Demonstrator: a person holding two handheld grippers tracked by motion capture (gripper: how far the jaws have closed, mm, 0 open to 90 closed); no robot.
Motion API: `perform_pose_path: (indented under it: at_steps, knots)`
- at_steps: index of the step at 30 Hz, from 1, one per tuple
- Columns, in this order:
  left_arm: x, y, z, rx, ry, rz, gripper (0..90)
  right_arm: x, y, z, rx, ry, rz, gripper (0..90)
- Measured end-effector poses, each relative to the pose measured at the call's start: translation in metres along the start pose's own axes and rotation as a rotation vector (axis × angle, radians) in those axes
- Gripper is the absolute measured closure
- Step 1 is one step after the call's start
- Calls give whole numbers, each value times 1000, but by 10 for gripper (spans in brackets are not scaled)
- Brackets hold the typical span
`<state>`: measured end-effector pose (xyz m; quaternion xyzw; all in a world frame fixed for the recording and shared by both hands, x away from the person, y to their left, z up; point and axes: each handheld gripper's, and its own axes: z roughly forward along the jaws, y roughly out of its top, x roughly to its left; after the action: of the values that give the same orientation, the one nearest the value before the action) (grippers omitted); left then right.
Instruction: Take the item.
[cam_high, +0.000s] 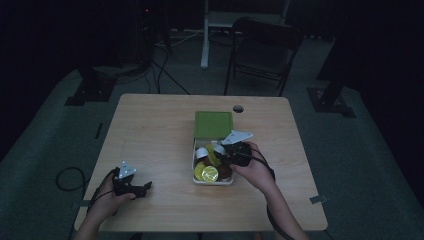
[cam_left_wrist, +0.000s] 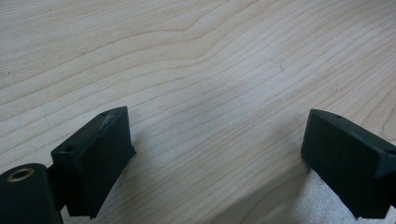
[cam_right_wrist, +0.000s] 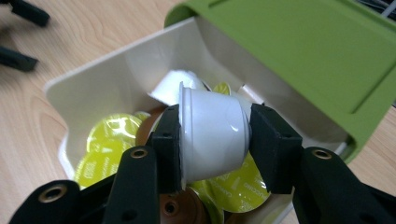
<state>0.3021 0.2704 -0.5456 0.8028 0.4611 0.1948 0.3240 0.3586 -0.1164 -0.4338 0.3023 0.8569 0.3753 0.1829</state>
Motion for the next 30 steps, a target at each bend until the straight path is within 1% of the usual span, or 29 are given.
perform_pose_path:
  at_steps: [4, 15, 18, 22, 25, 30]
  knots:
    - [0, 0, 0, 0, 0, 0, 89, -2, 2, -8, -18, 3, 1, 569]
    - [0, 0, 0, 0, 0, 0, 89, -8, 2, -29, -79, -21, 24, 569]
    - [0, 0, 0, 0, 0, 0, 89, -11, 0, -36, -87, -25, 29, 569]
    - [0, 0, 0, -1, 0, 0, 89, -15, -3, -40, -91, -36, 35, 569]
    - [0, 0, 0, 0, 0, 0, 89, -20, -9, -49, -108, -48, 58, 568]
    - [0, 0, 0, -1, 0, 0, 89, -29, -17, -59, -113, -72, 83, 568]
